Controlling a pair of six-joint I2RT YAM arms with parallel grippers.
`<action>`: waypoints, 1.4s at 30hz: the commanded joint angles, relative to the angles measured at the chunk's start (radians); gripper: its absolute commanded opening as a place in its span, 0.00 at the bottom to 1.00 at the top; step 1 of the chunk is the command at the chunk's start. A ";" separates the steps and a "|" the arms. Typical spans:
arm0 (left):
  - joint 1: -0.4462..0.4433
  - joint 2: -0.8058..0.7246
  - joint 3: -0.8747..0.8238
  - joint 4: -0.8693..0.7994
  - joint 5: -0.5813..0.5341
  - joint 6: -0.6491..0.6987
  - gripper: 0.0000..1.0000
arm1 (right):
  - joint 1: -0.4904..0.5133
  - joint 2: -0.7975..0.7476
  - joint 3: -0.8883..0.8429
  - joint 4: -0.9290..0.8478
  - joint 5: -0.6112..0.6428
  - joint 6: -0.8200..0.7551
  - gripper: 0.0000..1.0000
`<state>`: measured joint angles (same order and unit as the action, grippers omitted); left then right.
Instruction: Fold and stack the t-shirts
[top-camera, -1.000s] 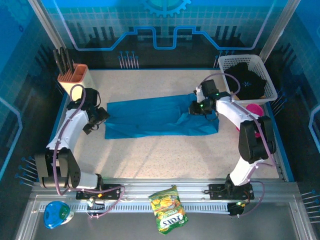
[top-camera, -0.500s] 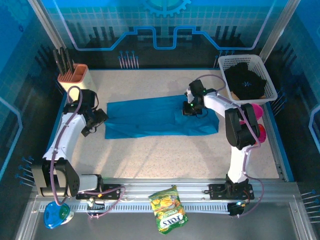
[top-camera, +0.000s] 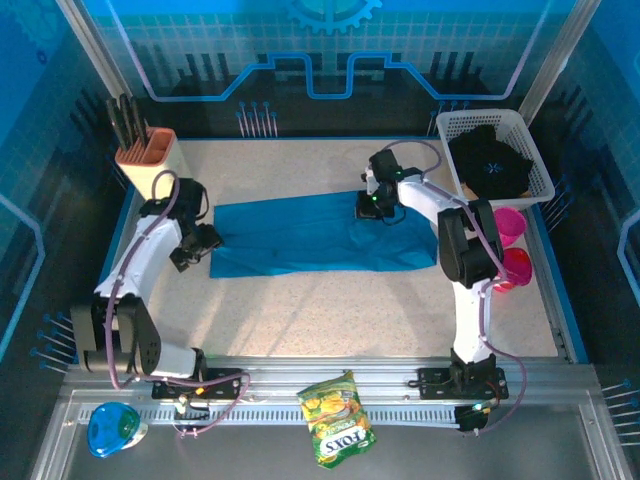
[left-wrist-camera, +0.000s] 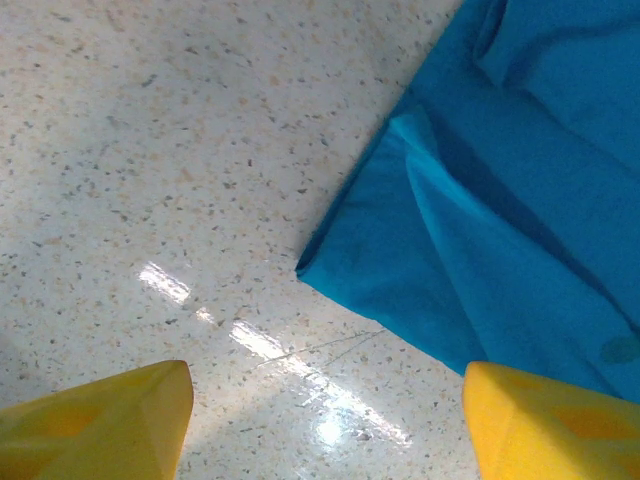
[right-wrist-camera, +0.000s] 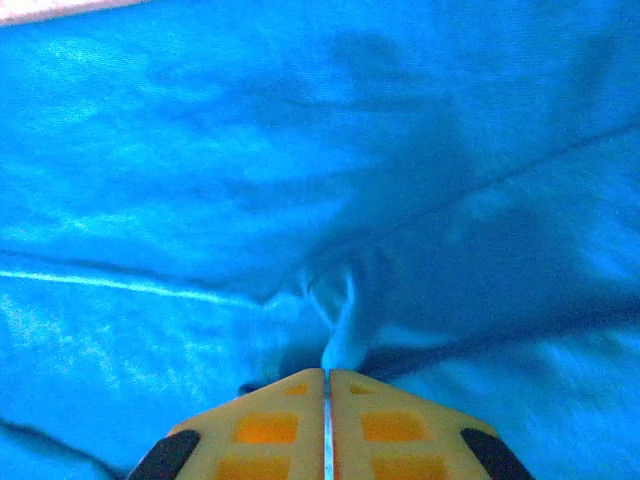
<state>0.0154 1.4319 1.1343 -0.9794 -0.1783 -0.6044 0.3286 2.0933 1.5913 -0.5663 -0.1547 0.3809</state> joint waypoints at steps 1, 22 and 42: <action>-0.037 0.093 0.122 -0.005 0.010 0.036 0.70 | 0.004 -0.180 -0.060 -0.040 0.047 -0.023 0.13; -0.091 0.862 0.715 -0.094 -0.007 0.134 0.55 | -0.072 -0.500 -0.576 -0.087 0.205 0.237 0.00; -0.147 0.521 0.131 0.079 0.021 0.044 0.55 | -0.145 0.101 0.085 -0.242 0.134 0.031 0.00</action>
<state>-0.1020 1.9900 1.3624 -0.8814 -0.1867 -0.5247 0.1978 2.1166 1.5646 -0.7258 0.0124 0.4889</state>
